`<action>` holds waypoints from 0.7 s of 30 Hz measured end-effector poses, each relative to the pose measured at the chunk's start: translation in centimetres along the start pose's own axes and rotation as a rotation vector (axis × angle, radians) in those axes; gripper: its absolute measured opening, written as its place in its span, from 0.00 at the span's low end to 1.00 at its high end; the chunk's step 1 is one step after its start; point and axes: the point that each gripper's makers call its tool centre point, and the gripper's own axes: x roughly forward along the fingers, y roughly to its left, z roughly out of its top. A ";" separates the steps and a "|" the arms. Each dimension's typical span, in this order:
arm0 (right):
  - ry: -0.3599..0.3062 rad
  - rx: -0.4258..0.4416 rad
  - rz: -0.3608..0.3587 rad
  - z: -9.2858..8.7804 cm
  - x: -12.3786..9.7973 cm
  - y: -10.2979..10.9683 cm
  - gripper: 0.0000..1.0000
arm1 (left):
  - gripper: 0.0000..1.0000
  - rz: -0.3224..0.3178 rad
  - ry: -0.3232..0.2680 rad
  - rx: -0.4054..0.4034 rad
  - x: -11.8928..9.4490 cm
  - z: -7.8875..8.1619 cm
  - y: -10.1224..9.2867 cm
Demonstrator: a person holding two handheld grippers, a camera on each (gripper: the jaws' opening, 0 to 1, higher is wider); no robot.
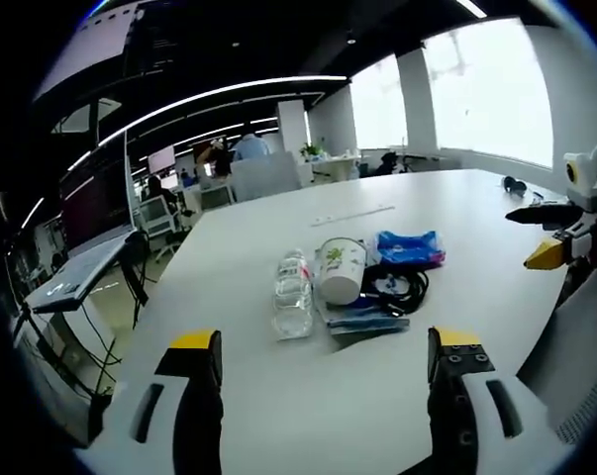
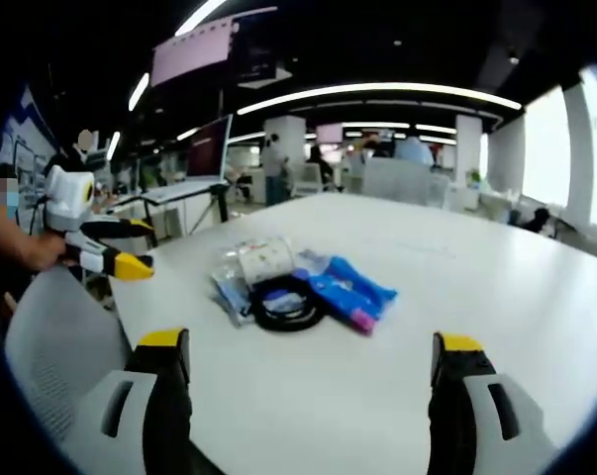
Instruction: Arrange the tabletop items into an orderly group along one side of the table until the central work area is clear of visible clutter.
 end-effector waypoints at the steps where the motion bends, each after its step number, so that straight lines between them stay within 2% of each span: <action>1: 0.002 0.000 -0.001 -0.1 0.0 0.0 1.00 | 0.86 -0.007 -0.001 -0.005 0.0 0.0 -0.1; 21: -0.003 0.007 -0.013 0.1 -0.1 -0.3 1.00 | 0.86 -0.022 0.006 -0.003 0.0 -0.1 -0.5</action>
